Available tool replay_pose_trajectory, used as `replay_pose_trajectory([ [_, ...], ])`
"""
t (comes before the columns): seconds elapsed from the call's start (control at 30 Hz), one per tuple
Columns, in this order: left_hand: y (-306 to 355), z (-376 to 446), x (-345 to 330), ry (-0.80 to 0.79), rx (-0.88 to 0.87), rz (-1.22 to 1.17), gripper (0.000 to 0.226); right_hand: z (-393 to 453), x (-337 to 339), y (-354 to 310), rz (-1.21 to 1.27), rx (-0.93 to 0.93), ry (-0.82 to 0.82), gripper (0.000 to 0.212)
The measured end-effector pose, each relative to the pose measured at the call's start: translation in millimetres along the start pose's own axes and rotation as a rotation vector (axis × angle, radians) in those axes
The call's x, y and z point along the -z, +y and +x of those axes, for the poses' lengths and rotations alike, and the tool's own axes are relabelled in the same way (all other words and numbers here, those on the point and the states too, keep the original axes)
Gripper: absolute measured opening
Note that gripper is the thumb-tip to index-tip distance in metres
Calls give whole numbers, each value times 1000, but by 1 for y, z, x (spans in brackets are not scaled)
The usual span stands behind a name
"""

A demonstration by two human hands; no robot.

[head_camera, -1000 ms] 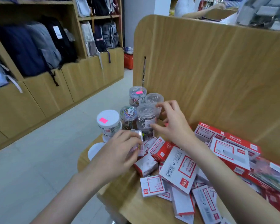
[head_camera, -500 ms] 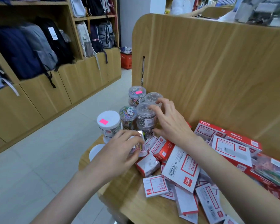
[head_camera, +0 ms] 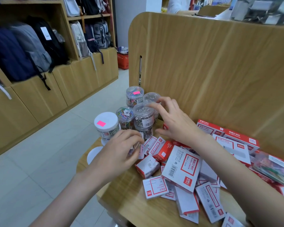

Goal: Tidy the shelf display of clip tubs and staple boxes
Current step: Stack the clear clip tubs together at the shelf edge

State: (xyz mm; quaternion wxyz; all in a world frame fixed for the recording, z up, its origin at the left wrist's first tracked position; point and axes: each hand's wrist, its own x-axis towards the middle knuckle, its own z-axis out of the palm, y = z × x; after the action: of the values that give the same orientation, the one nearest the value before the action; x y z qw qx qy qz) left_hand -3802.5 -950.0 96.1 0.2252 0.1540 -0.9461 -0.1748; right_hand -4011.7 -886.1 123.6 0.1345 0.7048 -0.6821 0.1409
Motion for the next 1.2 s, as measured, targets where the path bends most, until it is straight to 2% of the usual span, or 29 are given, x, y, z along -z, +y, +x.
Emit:
replay_pose_trajectory([
  [0.23,12,16,0,57,-38,-60,32,-51,36,12,143,-242,38,66],
  [0.4,47,38,-17,33,-192,-171,30,-132,82,25,107,-452,68,52],
  [0.6,101,54,-47,-62,-396,-211,31,-226,126,10,226,-705,-99,23],
  [0.67,114,55,-58,-105,-450,-237,29,-251,133,-2,224,-758,-205,28],
  [0.73,124,54,-71,-156,-483,-275,29,-270,127,-15,157,-805,-397,48],
  [0.8,130,52,-82,-202,-490,-293,31,-284,110,-24,59,-794,-466,69],
  [0.87,132,50,-91,-245,-480,-281,34,-291,96,-32,47,-791,-371,73],
  [1.0,129,47,-93,-237,-411,-287,39,-289,96,-33,344,-828,-14,63],
  [1.1,128,45,-80,-93,-380,-259,32,-271,100,-23,597,-817,228,61],
  [1.2,121,39,-62,27,-303,-220,29,-238,100,-14,716,-767,306,61],
])
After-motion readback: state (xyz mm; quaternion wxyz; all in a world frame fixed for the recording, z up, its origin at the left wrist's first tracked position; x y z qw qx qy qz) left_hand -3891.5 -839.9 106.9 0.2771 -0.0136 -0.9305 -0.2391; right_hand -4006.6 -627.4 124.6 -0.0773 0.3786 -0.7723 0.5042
